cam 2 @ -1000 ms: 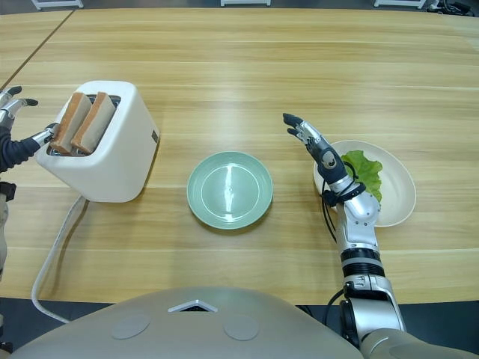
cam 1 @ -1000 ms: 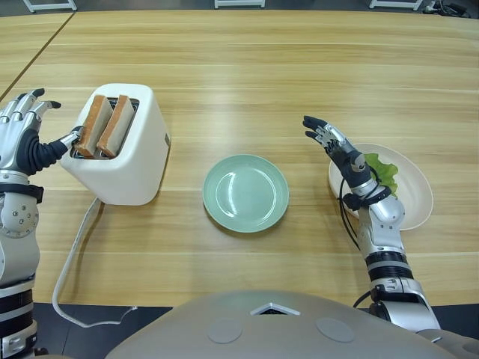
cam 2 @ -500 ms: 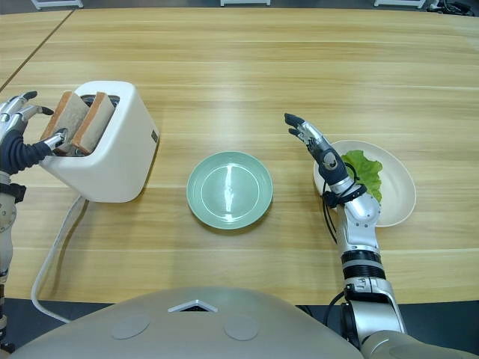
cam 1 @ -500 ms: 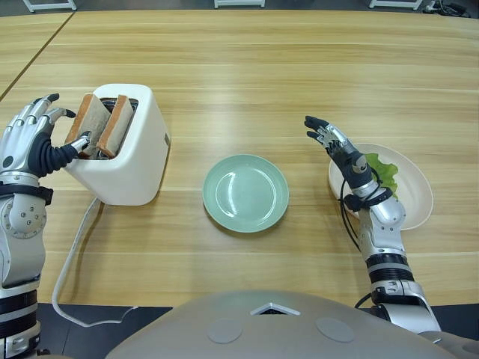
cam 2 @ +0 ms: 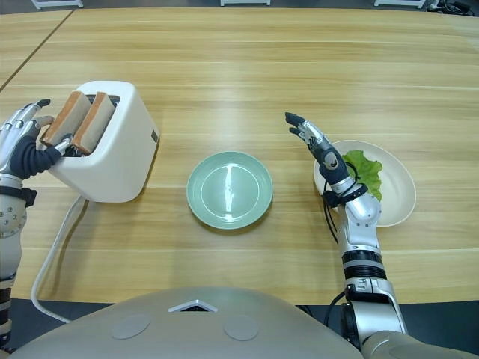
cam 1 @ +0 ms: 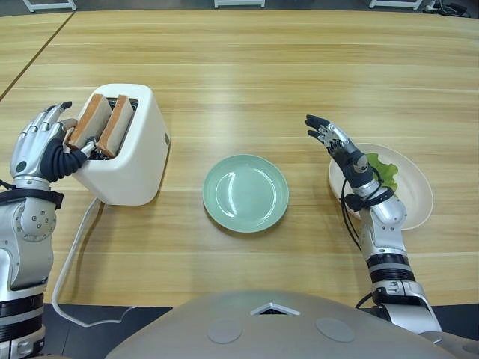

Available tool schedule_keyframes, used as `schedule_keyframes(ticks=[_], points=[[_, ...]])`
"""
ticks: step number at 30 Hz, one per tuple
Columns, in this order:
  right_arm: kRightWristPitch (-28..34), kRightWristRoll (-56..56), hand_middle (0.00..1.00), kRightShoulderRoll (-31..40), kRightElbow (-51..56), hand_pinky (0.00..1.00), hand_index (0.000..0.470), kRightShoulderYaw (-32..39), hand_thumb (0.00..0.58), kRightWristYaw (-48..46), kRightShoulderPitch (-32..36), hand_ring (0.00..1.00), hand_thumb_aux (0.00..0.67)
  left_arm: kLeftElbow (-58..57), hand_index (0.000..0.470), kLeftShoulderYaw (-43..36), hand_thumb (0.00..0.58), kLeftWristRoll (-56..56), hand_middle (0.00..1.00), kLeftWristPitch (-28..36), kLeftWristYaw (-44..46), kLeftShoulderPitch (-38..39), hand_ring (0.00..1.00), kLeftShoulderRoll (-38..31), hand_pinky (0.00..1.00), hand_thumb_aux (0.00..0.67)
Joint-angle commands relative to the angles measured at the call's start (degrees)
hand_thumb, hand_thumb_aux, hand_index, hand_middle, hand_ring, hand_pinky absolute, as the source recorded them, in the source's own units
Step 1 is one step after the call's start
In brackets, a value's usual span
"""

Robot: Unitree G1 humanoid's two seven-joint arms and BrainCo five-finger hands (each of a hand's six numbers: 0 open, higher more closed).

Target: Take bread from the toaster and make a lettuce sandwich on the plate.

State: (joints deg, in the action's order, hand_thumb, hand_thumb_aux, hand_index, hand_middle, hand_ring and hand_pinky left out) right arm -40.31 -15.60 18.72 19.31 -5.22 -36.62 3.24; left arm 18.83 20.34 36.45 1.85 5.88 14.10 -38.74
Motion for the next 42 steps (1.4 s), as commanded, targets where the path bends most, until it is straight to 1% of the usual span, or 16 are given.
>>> schedule_keyframes(ticks=[1,5,10,19,21,24,27,32,35,39,42], points=[[0.1,0.7,0.00,0.5,-0.4,0.00,0.000,-0.2,0.000,0.2,-0.4,0.00,0.000,1.5,0.470,1.1,0.580,-1.2,0.00,-0.9,-1.4,-1.0,0.00,0.9,0.00,0.670],[0.1,0.9,0.00,0.5,-0.5,0.00,0.000,-0.2,0.000,0.3,-0.5,0.00,0.000,0.6,0.470,1.7,0.580,-1.3,0.00,-1.3,-2.5,-1.5,0.00,1.0,0.00,0.670],[0.0,1.0,0.00,0.4,-0.2,0.00,0.000,-0.1,0.000,0.4,-0.3,0.00,0.000,-0.4,0.470,4.4,0.580,-2.4,0.00,-3.2,-6.2,-3.0,0.00,1.3,0.00,0.670],[0.0,1.2,0.00,0.2,1.0,0.00,0.000,0.3,0.000,0.0,1.0,0.00,0.000,12.2,0.470,10.9,0.580,-3.8,0.00,-9.1,-12.6,-6.2,0.00,3.0,0.00,0.670],[0.1,1.2,0.00,0.2,1.4,0.00,0.000,0.5,0.000,-0.1,1.4,0.00,0.000,15.1,0.470,10.6,0.580,-7.0,0.00,-9.9,-12.0,-7.5,0.00,4.1,0.00,0.670],[-0.1,1.3,0.00,0.1,1.8,0.00,0.000,0.5,0.000,-0.2,1.7,0.00,0.000,17.3,0.470,6.3,0.580,-11.2,0.00,-10.4,-9.9,-10.0,0.00,6.0,0.00,0.670],[-0.2,1.3,0.00,0.0,2.2,0.00,0.000,0.5,0.000,-0.2,2.1,0.00,0.000,17.8,0.470,0.7,0.580,-15.1,0.00,-9.6,-6.9,-12.0,0.00,8.4,0.00,0.670],[-0.1,1.4,0.00,-0.1,2.9,0.00,0.000,0.7,0.000,-0.3,3.0,0.00,0.000,16.8,0.470,-13.3,0.580,-22.3,0.00,-7.2,-0.6,-11.0,0.00,15.3,0.00,0.670],[-0.1,1.5,0.00,-0.2,3.1,0.00,0.000,0.9,0.000,-0.3,3.3,0.00,0.000,15.1,0.470,-19.5,0.580,-23.4,0.00,-6.5,2.6,-9.9,0.00,17.3,0.00,0.670],[-0.1,1.7,0.00,-0.3,3.2,0.00,0.000,1.2,0.000,-0.1,3.6,0.00,0.000,10.5,0.470,-23.6,0.580,-23.7,0.00,-5.0,5.5,-8.4,0.00,18.3,0.00,0.670],[0.0,1.9,0.00,-0.5,3.3,0.00,0.000,1.5,0.000,-0.1,4.1,0.00,0.000,6.2,0.470,-27.3,0.580,-26.5,0.00,-2.3,8.9,-6.9,0.00,19.6,0.00,0.670]])
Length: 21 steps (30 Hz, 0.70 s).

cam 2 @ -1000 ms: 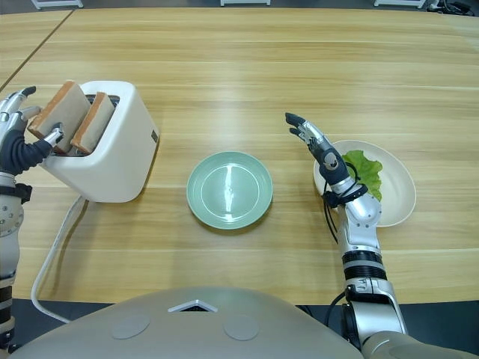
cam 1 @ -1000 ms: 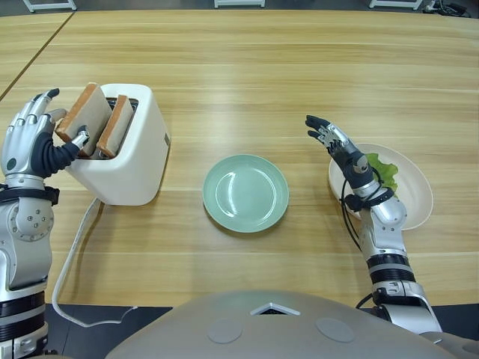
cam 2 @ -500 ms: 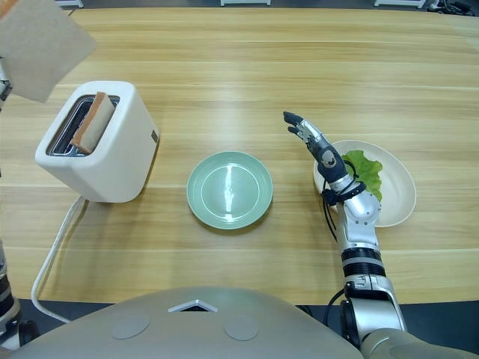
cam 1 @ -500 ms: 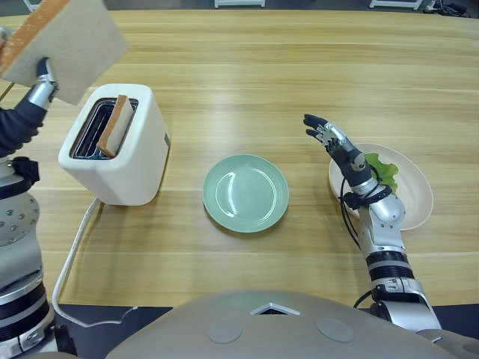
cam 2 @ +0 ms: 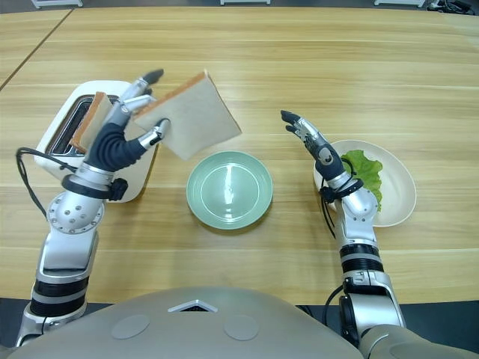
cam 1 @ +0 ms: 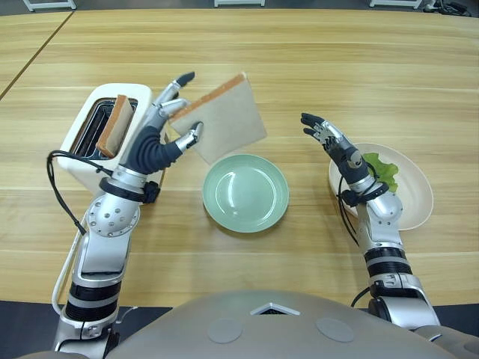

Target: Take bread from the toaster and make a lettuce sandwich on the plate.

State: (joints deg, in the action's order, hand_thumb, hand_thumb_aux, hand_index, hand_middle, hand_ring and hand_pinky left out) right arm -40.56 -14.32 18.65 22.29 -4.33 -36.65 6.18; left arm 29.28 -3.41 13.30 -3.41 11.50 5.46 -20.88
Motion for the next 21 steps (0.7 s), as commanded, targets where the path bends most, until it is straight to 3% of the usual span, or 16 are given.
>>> schedule_keyframes(ticks=[1,13,21], points=[[0.3,0.6,0.00,-0.4,0.4,0.00,0.000,0.7,0.000,-0.1,1.2,0.00,0.000,-5.8,0.470,-4.3,0.580,-4.4,0.00,3.6,4.1,2.1,0.00,2.2,0.00,0.670],[0.5,0.9,0.00,-0.8,1.1,0.00,0.000,1.8,0.000,-0.4,2.3,0.00,0.000,-14.7,0.470,-4.2,0.580,-16.2,0.00,9.8,10.8,2.9,0.00,5.3,0.00,0.670],[0.7,1.0,0.00,-0.9,1.0,0.00,0.000,2.2,0.000,-0.6,2.3,0.00,0.000,-14.5,0.470,-6.5,0.580,-11.7,0.00,10.4,11.7,3.9,0.00,2.1,0.00,0.670]])
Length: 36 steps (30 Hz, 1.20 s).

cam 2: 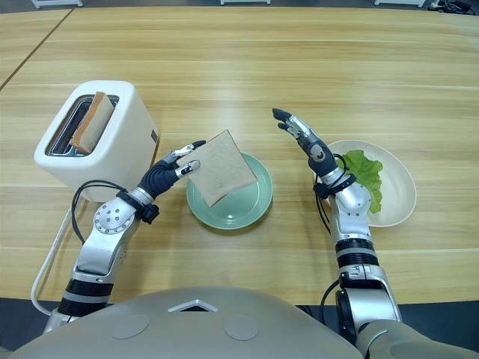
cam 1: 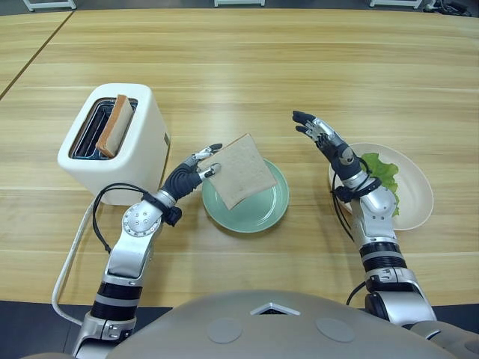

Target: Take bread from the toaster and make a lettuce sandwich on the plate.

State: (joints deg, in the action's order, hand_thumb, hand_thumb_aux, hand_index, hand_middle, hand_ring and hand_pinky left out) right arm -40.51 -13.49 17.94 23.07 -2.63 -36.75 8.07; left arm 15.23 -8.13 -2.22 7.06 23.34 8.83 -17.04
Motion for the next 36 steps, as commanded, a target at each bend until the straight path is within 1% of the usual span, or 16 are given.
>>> schedule_keyframes(ticks=[1,8,11,12,13,14,15,16,28,30,33,36], points=[[0.7,0.2,0.00,-0.2,0.2,0.00,0.000,0.5,0.000,-0.5,0.5,0.00,0.000,-0.9,0.470,-2.3,0.580,6.1,0.00,-0.9,-1.1,0.5,0.00,-2.5,0.00,0.670],[0.9,0.2,0.00,-0.3,0.0,0.00,0.000,0.8,0.000,-0.8,0.7,0.00,0.000,-1.7,0.470,-5.3,0.580,13.9,0.00,-4.3,-3.7,1.0,0.00,-3.8,0.00,0.670],[0.9,0.1,0.00,-0.3,0.0,0.00,0.000,0.9,0.000,-0.9,0.7,0.00,0.000,-0.9,0.470,-5.6,0.580,15.1,0.00,-4.8,-4.3,1.1,0.00,-3.5,0.00,0.670],[0.9,0.2,0.00,-0.3,0.0,0.00,0.000,0.9,0.000,-0.9,0.7,0.00,0.000,-0.8,0.359,-5.6,0.548,15.3,0.00,-4.9,-4.4,1.2,0.00,-3.5,0.00,0.512],[1.0,0.2,0.00,-0.3,-0.1,0.00,0.000,0.9,0.000,-1.0,0.7,0.00,0.000,-0.7,0.273,-5.6,0.478,15.4,0.00,-5.1,-4.4,1.3,0.00,-3.4,0.00,0.389],[1.0,0.1,0.00,-0.3,-0.1,0.00,0.000,1.0,0.000,-1.0,0.8,0.00,0.000,-0.5,0.238,-5.6,0.438,15.5,0.00,-5.2,-4.5,1.5,0.00,-3.5,0.00,0.339],[1.0,0.1,0.00,-0.4,-0.1,0.00,0.000,1.0,0.000,-1.1,0.8,0.00,0.000,-0.3,0.109,-5.5,0.237,15.6,0.00,-5.3,-4.6,1.6,0.00,-3.5,0.00,0.155],[1.1,0.1,0.00,-0.4,0.0,0.00,0.000,1.1,0.000,-1.1,0.9,0.00,0.000,0.1,0.000,-5.3,0.000,15.7,0.00,-5.4,-4.7,1.7,0.00,-3.5,0.00,0.000],[1.0,0.2,0.00,-0.8,1.0,0.00,0.000,2.0,0.000,-1.5,2.1,0.00,0.000,3.9,0.000,-2.1,0.000,16.0,0.00,-7.2,-7.1,2.0,0.00,-3.5,0.00,0.000],[0.8,0.3,0.00,-0.6,0.8,0.00,0.000,2.0,0.000,-1.4,2.1,0.00,0.000,6.0,0.000,-2.0,0.000,13.3,0.00,-9.7,-6.5,2.4,0.00,-2.7,0.00,0.000],[-0.2,2.5,0.00,2.6,-1.4,0.00,0.000,0.3,0.000,-0.1,2.7,0.00,0.000,9.4,0.000,-2.1,0.000,7.8,0.00,-16.6,-5.9,4.3,0.00,-1.1,0.00,0.000],[0.9,5.8,0.00,11.0,-6.9,0.00,0.000,-5.4,0.000,1.9,1.7,0.00,0.000,9.6,0.000,0.0,0.000,5.0,0.00,-22.5,-8.1,6.8,0.00,0.8,0.00,0.000]])
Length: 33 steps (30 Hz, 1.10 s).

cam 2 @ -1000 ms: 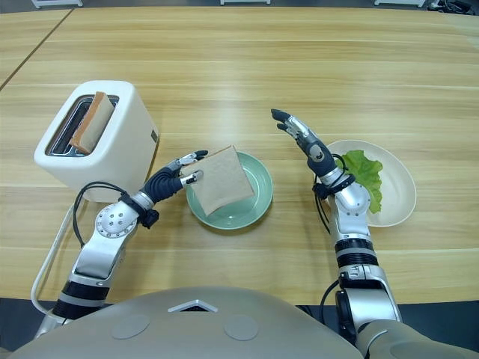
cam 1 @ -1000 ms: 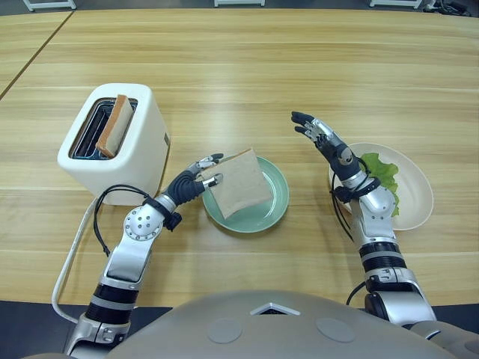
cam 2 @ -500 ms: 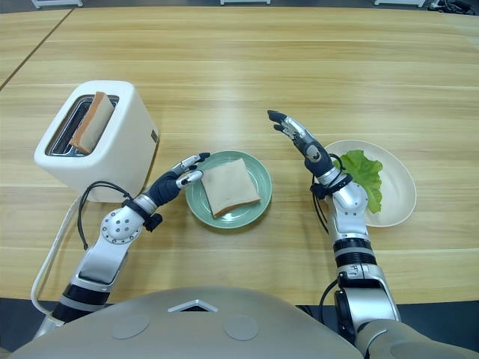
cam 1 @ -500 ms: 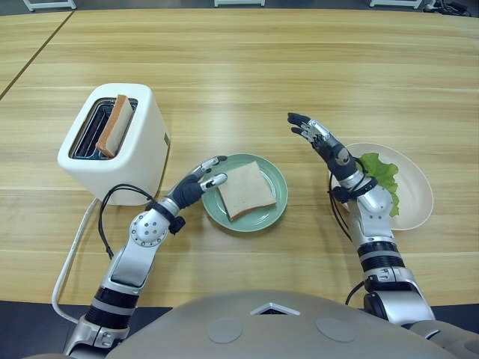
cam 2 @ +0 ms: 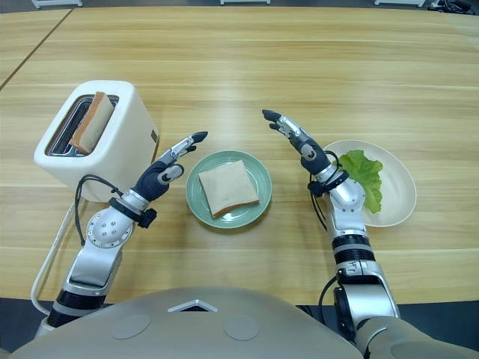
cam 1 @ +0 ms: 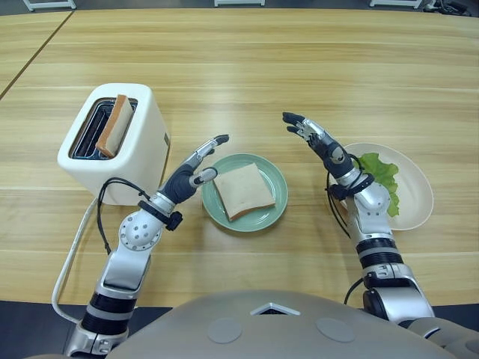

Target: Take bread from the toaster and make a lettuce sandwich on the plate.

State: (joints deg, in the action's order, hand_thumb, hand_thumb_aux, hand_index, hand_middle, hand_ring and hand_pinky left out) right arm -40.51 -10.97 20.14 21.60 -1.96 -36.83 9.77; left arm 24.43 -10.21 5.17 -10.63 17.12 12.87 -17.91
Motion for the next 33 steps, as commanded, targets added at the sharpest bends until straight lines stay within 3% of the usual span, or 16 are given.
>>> schedule_keyframes(ticks=[1,5,10,23,33], points=[[1.0,5.8,0.00,11.7,-6.3,0.00,0.000,-7.9,0.000,3.0,-0.8,0.00,0.000,0.1,0.000,2.5,0.000,-2.3,0.00,-6.3,-2.5,3.4,0.00,2.0,0.00,0.000],[2.1,21.5,0.00,22.5,-6.7,0.00,0.000,-12.5,0.000,8.5,-6.5,0.00,0.000,-2.6,0.000,2.4,0.000,2.1,0.00,-10.5,-4.9,5.3,0.00,2.5,0.00,0.000],[4.2,35.6,0.00,29.8,-3.8,0.00,0.000,-10.2,0.000,13.3,-10.2,0.00,0.000,-4.9,0.000,1.1,0.000,10.2,0.00,-13.2,-8.6,6.2,0.00,3.4,0.00,0.000],[11.3,54.1,0.00,38.4,5.6,0.00,0.000,-2.0,0.000,30.5,-6.2,0.00,0.000,-4.8,0.000,0.0,0.000,12.3,0.00,-13.5,-9.7,7.6,0.00,3.4,0.00,0.000],[12.8,55.9,0.00,39.7,5.9,0.00,0.000,3.8,0.000,32.1,-7.1,0.00,0.000,-4.4,0.000,-0.2,0.000,12.4,0.00,-13.0,-9.4,7.8,0.00,3.0,0.00,0.000]])
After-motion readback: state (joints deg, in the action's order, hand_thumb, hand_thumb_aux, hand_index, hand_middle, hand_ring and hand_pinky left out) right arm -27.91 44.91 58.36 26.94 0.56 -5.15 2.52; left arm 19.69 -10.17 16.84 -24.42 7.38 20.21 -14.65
